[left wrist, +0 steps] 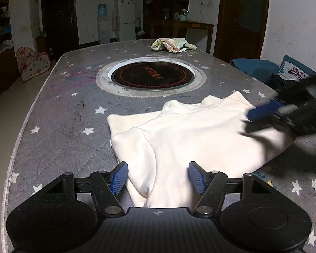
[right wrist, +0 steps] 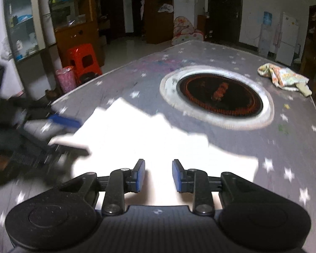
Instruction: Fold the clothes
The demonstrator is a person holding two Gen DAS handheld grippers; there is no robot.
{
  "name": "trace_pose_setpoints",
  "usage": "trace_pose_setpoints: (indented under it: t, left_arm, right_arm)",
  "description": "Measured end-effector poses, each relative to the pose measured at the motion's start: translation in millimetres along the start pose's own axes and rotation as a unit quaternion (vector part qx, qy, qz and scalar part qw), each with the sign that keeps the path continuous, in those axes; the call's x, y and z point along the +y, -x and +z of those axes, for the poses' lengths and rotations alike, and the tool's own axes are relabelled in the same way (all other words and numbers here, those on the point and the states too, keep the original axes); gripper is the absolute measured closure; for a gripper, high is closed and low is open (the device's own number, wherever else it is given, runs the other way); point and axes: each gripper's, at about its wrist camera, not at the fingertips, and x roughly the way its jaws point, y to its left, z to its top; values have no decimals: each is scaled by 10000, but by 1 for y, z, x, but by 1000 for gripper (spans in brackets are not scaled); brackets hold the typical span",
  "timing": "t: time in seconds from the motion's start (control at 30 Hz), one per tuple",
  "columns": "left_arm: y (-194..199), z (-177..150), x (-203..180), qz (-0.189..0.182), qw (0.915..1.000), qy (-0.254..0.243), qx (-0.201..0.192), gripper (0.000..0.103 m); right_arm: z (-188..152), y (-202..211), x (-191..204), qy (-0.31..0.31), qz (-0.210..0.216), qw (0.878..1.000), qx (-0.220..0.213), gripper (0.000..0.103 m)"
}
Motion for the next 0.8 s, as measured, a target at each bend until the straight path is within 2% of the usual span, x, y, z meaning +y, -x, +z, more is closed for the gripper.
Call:
trace_pose_setpoints:
  t: [0.1,0.23,0.33,0.6,0.67,0.8]
  left_arm:
    - [0,-1,1,-74,9999,60,36,48]
    - [4,-2,0,-197,9998,68,78,63]
    - [6,-4,1,-280,9995,101,121,70]
    - [22,-15,0,-457,9987,45,234,72]
    - [26,-17,0,-493,9985,-34,256,70]
    - [36,-14,1,-355,9990,-174,218,69]
  right_arm:
    - [-21,13,1,29,-22,10000,91,68]
    - [-34,19,-9,-214,22,9997,104,66]
    - [-40,21,-11,-223,72,9996,139,66]
    - [-55,31,-9,-250,223,9992,195,66]
    - [-59,35,-7,-288,303,9989,217,66]
    - [-62,50,-7,-357,422,9983,165,66]
